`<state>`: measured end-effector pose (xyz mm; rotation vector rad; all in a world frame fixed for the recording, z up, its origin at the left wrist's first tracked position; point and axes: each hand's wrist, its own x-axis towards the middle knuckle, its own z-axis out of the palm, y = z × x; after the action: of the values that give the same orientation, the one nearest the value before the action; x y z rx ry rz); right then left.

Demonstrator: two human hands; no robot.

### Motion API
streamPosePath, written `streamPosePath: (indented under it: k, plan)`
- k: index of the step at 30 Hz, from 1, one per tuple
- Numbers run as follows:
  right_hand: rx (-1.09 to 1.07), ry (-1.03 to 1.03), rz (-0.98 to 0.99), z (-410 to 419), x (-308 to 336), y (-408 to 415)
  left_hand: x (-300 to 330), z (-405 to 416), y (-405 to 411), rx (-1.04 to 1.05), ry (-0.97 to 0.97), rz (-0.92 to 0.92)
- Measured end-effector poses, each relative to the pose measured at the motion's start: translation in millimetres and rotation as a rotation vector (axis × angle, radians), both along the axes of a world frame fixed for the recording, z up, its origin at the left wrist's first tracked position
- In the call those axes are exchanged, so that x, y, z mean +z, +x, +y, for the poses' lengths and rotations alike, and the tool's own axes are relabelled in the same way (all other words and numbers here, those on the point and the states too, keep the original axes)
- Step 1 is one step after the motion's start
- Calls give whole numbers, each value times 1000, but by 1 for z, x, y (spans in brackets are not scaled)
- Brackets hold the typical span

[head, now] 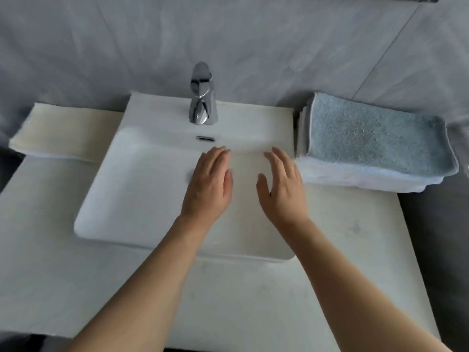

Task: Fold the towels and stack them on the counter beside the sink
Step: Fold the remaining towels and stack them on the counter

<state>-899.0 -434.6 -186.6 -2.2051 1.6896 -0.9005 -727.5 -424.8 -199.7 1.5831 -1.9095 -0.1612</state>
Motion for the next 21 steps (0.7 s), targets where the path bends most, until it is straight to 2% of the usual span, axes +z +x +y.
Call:
streamPosePath:
  k: [5,9,21]
  plan:
    - [-6,34,-41,35,5,98,5,27,95,-47,14,-28]
    - [17,77,-63,54,9,159,4,47,159,-10,52,-20]
    - [290,128,-90,41,4,341,-4,85,344,374,89,-1]
